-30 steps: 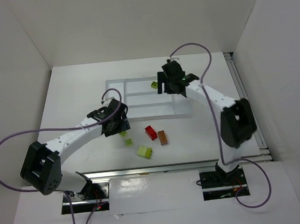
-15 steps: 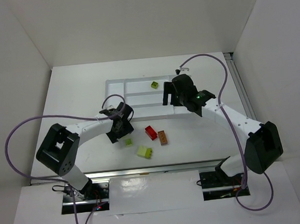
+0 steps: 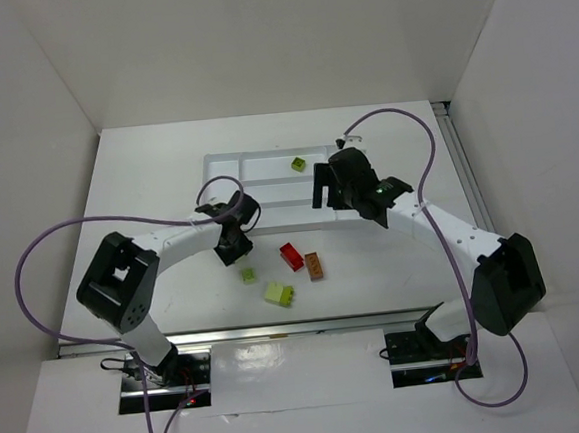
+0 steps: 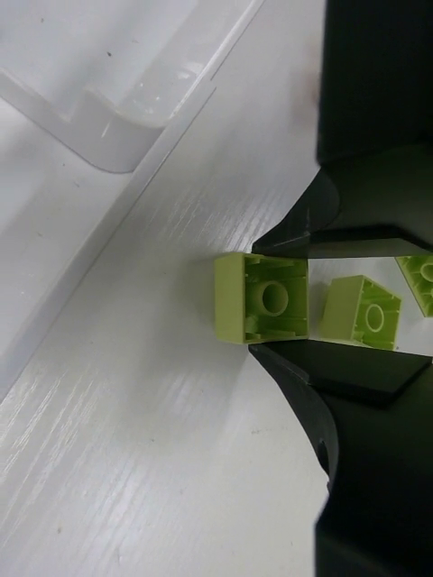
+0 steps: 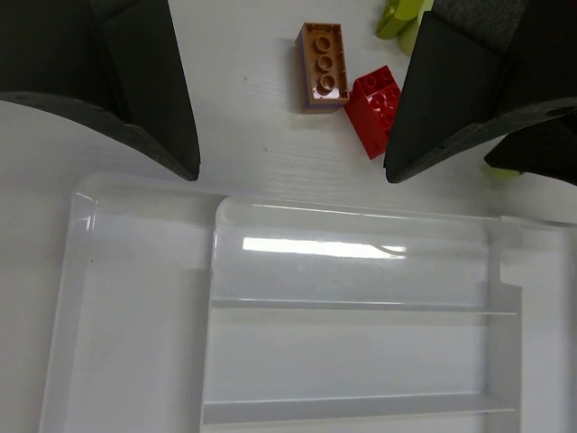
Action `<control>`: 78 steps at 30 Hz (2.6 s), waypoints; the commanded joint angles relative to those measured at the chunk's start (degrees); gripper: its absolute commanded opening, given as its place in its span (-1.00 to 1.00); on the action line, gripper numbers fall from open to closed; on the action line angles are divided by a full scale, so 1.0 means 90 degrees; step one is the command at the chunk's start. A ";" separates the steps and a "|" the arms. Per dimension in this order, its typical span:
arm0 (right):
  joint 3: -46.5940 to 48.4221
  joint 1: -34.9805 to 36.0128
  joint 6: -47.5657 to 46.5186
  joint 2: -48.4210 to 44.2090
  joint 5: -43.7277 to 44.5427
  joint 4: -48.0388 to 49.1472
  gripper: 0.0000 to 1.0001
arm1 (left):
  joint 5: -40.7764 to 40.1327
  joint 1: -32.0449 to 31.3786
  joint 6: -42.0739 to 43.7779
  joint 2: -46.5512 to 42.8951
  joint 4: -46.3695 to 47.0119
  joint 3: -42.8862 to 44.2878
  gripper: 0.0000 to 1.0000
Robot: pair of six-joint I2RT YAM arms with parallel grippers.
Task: Sort the legos into containers by color
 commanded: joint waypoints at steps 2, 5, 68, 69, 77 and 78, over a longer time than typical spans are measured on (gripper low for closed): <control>-0.0072 0.0164 0.0131 -0.0037 0.0172 0.0068 0.80 | -0.0295 0.0041 0.0473 -0.0670 -0.0239 0.0250 -0.42; -0.0208 0.0222 0.0132 -0.0163 0.0319 0.0068 0.80 | -0.0471 -0.0096 0.0942 -0.0944 -0.0472 0.0630 -0.51; -0.0843 0.0223 0.0435 -0.1199 0.1023 -0.0947 0.97 | -0.0188 -0.0713 0.1665 -0.1168 -0.0111 -0.0181 -0.33; -0.0843 0.0223 0.0435 -0.1257 0.1023 -0.0947 0.97 | -0.0246 -0.0615 0.1888 -0.1325 -0.0179 -0.0083 -0.35; -0.0902 0.0223 0.0435 -0.1199 0.0682 -0.0763 0.97 | -0.0150 0.1024 0.2885 -0.0920 -0.0180 0.1711 -0.44; -0.0902 0.0223 0.0435 -0.1199 0.0623 -0.0762 0.97 | -0.0314 0.1133 0.2886 -0.0713 -0.0248 0.1947 -0.44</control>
